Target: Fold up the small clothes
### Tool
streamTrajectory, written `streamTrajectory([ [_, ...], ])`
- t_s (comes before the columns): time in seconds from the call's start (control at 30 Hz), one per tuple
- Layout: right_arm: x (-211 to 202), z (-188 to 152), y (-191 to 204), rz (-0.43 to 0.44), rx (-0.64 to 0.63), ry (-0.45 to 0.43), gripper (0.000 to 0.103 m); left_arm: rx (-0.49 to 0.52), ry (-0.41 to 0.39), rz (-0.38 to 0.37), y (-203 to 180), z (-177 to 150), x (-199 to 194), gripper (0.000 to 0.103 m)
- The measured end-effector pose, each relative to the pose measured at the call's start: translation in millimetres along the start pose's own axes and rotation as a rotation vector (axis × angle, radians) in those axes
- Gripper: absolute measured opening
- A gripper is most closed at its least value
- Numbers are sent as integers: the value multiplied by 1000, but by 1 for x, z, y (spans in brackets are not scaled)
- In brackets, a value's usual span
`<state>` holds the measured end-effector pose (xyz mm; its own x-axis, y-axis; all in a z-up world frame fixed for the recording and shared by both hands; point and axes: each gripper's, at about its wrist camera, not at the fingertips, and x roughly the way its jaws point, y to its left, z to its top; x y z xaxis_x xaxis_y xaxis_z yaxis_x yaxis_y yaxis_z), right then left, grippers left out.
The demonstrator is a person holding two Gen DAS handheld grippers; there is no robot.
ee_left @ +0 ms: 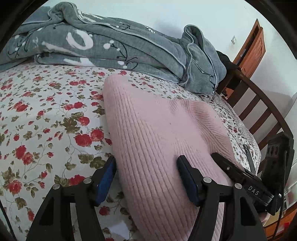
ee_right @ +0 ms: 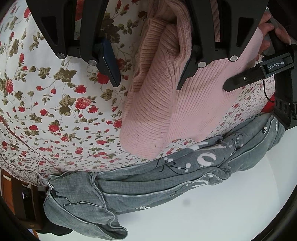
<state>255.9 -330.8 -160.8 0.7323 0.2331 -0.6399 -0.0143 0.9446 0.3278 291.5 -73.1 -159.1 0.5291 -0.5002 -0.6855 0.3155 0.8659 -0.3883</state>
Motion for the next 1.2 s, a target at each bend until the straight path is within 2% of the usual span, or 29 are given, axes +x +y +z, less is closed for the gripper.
streamTrajectory([
  [0.7, -1, 1, 0, 14, 4, 0, 56, -15, 6, -15, 1, 1, 3, 66],
  [0.93, -1, 2, -1, 15, 7, -2, 56, -54, 23, -59, 8, 1, 5, 67],
  [1.2, -1, 2, 0, 13, 7, -2, 56, -52, 19, -58, 8, 0, 5, 67],
])
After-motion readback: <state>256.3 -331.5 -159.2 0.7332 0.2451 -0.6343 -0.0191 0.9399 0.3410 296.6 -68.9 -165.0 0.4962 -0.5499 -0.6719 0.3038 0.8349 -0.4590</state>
